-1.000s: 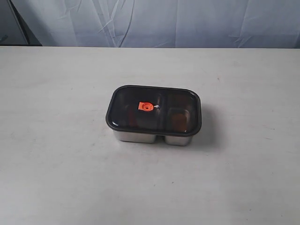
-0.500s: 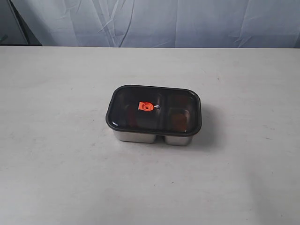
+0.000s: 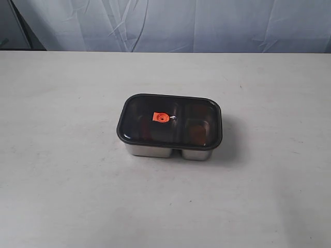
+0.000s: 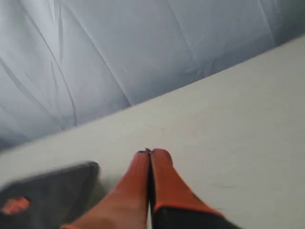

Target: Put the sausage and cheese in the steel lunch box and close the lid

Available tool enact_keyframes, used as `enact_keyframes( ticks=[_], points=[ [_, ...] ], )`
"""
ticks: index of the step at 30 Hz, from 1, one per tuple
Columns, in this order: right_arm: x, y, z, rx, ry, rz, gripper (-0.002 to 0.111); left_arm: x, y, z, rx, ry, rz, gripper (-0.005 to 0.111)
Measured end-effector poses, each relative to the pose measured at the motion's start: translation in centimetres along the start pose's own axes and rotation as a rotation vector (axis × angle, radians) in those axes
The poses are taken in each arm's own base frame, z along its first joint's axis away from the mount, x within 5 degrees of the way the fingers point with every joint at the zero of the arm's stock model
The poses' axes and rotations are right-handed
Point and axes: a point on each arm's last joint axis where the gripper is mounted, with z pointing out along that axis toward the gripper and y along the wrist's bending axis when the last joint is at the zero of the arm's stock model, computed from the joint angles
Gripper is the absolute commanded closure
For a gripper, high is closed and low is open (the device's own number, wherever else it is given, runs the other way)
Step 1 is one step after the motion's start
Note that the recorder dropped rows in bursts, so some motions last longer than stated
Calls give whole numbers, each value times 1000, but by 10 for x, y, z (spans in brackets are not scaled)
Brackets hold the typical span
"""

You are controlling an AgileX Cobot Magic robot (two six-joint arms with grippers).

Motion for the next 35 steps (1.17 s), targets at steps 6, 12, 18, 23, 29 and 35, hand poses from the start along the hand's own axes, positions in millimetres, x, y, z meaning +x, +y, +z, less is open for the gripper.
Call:
enact_keyframes(
  ticks=[6, 12, 18, 23, 29, 35],
  points=[
    [19, -7, -3, 38, 188, -292, 109, 0, 0, 0, 0, 0, 0, 107],
    [18, -7, -12, 24, 121, -284, 109, 0, 0, 0, 0, 0, 0, 107],
    [17, -7, -19, 23, 65, -220, 109, 0, 0, 0, 0, 0, 0, 107],
    [17, -7, -19, 23, 65, -290, 109, 0, 0, 0, 0, 1, 2, 107],
    [16, -8, -19, 30, 61, -333, 109, 0, 0, 0, 0, 4, 9, 107],
    [15, -10, -19, 49, 56, -402, 109, 0, 0, 0, 0, 4, 9, 107]
  ],
)
